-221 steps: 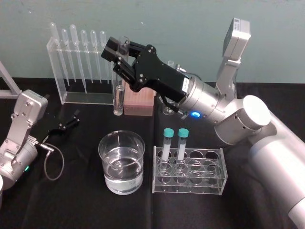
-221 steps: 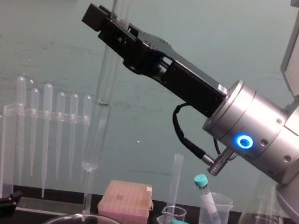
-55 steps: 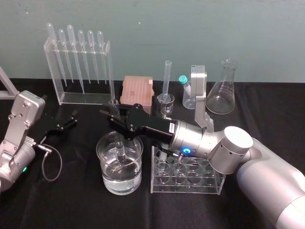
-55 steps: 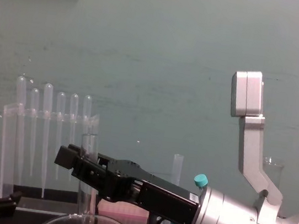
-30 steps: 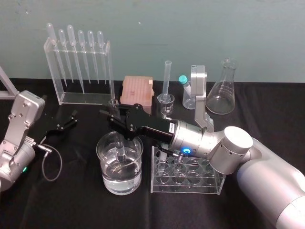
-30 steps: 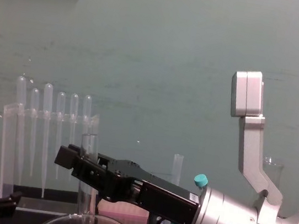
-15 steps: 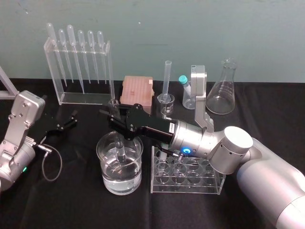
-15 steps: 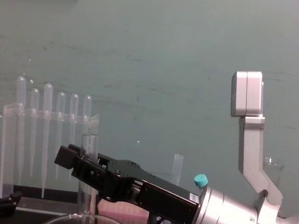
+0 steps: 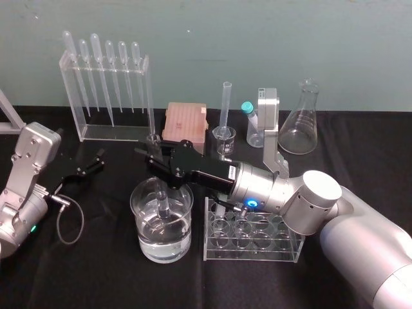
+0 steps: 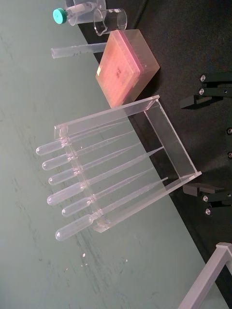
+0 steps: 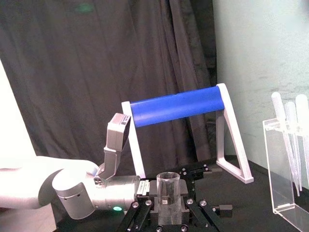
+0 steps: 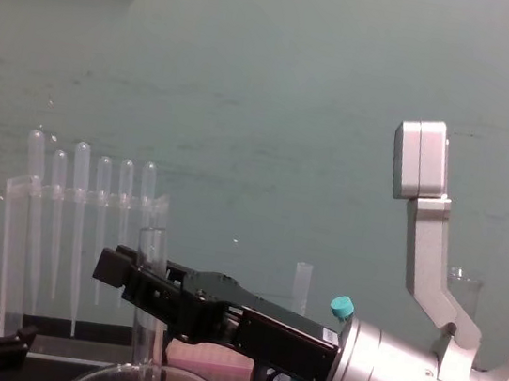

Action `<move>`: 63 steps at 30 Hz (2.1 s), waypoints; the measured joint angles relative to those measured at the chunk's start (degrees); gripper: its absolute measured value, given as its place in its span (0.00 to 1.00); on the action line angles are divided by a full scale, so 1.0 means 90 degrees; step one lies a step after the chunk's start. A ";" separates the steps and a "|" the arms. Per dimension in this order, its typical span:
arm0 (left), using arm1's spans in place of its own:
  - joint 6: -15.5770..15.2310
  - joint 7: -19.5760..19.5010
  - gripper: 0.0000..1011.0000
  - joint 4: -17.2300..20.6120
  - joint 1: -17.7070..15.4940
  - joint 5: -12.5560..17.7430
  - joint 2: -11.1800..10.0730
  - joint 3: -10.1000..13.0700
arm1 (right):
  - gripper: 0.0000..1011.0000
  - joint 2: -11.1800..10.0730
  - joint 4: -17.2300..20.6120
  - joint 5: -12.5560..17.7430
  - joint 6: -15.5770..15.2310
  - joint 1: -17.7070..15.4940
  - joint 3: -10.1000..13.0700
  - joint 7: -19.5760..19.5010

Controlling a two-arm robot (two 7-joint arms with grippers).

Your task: Hold the test tube with one hand and immerse one end into the beaker, then return it to the test tube rack.

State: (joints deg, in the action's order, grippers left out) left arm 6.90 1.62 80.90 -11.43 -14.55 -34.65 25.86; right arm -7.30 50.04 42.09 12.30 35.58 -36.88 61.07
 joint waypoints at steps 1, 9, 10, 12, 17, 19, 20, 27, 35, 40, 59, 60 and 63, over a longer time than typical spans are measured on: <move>0.0000 0.0000 0.99 0.0000 0.0000 0.0000 0.0000 0.0000 | 0.22 0.0000 0.0000 0.0000 0.0000 0.0000 0.0000 0.0000; 0.0000 0.0000 0.99 0.0000 0.0000 0.0000 0.0000 0.0000 | 0.22 0.0000 0.0000 0.0000 0.0000 0.0000 0.0000 0.0000; 0.0000 0.0000 0.99 0.0000 0.0000 0.0000 0.0000 0.0000 | 0.22 0.0000 0.0000 0.0000 0.0000 0.0000 0.0000 0.0000; 0.0000 0.0000 0.99 0.0000 0.0000 0.0000 0.0000 0.0000 | 0.22 0.0000 0.0000 0.0000 0.0000 0.0000 0.0000 0.0000; 0.0000 0.0000 0.99 0.0000 0.0000 0.0000 0.0000 0.0000 | 0.22 0.0000 0.0000 0.0000 0.0000 0.0000 0.0000 0.0000; 0.0000 0.0000 0.99 0.0000 0.0000 0.0000 0.0000 0.0000 | 0.22 0.0000 -0.0001 0.0000 0.0000 0.0000 0.0000 0.0000; 0.0001 0.0000 0.99 0.0000 0.0000 0.0000 0.0000 0.0000 | 0.22 0.0000 0.0000 0.0000 0.0000 0.0000 0.0000 0.0000; 0.0000 0.0000 0.99 0.0000 0.0000 0.0000 0.0000 0.0000 | 0.22 0.0000 0.0000 0.0000 0.0000 0.0000 0.0000 0.0000; 0.0000 0.0000 0.99 0.0000 0.0000 0.0000 0.0000 0.0000 | 0.22 0.0000 0.0000 0.0000 0.0000 0.0000 0.0000 0.0000; 0.0000 0.0000 0.99 0.0000 0.0000 0.0000 0.0000 0.0000 | 0.22 0.0000 0.0000 0.0000 0.0000 0.0000 0.0000 0.0000; 0.0000 0.0000 0.99 0.0000 0.0000 0.0000 0.0000 0.0000 | 0.22 0.0000 0.0000 0.0000 0.0000 0.0000 0.0000 0.0000; 0.0000 0.0000 0.99 0.0000 0.0000 0.0000 0.0000 0.0000 | 0.22 0.0000 0.0000 0.0000 0.0000 0.0000 0.0000 0.0000; 0.0000 0.0000 0.99 0.0000 0.0000 0.0000 0.0000 0.0000 | 0.22 0.0003 -0.0001 0.0000 -0.0006 0.0004 -0.0007 0.0032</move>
State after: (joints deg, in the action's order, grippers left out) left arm 6.91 1.62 80.90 -11.43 -14.55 -34.65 25.86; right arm -7.27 50.04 42.09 12.24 35.62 -36.95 61.36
